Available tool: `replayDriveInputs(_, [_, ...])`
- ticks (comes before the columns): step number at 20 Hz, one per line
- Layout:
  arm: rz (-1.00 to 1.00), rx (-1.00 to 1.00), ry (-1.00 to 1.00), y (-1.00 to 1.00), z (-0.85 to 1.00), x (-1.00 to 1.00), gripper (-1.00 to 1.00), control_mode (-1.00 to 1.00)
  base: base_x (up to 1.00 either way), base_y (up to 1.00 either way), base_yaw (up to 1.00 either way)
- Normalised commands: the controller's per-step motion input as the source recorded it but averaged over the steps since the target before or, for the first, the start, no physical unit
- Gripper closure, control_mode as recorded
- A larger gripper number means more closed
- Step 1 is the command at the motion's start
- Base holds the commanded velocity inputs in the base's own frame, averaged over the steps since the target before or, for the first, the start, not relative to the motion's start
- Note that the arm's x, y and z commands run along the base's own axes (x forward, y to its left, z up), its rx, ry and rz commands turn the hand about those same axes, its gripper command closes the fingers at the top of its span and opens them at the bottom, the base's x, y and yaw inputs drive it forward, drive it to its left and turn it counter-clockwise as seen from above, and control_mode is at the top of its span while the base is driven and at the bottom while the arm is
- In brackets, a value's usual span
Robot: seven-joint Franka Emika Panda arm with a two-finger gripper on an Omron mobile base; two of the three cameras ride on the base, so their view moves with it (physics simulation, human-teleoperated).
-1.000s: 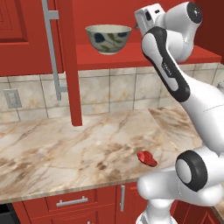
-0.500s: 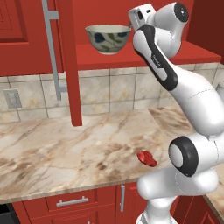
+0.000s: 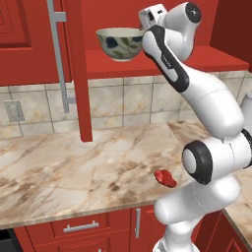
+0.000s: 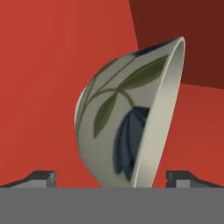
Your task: Retrieve the bowl from the cabinet, then place the raw meat into the bowl to avoid contamination.
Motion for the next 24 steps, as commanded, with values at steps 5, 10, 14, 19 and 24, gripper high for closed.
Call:
replayDriveInputs(5, [0.01,0.0,0.05,0.0,-0.04,0.33,-1.0,-1.0,0.0,0.0,0.0])
replayDriveInputs(10, [0.03,0.0,0.08,0.02,-0.06,0.31,-1.0,-1.0,0.0,0.0,0.0])
replayDriveInputs(14, [0.08,0.0,0.12,0.13,-0.09,0.26,-1.0,-1.0,0.0,0.0,0.0])
replayDriveInputs(19, [0.09,0.0,0.15,0.2,-0.13,0.24,-1.0,-1.0,0.0,0.0,0.0])
replayDriveInputs(24, [0.09,0.0,0.15,0.27,-0.15,0.21,-1.0,-1.0,0.0,0.0,0.0])
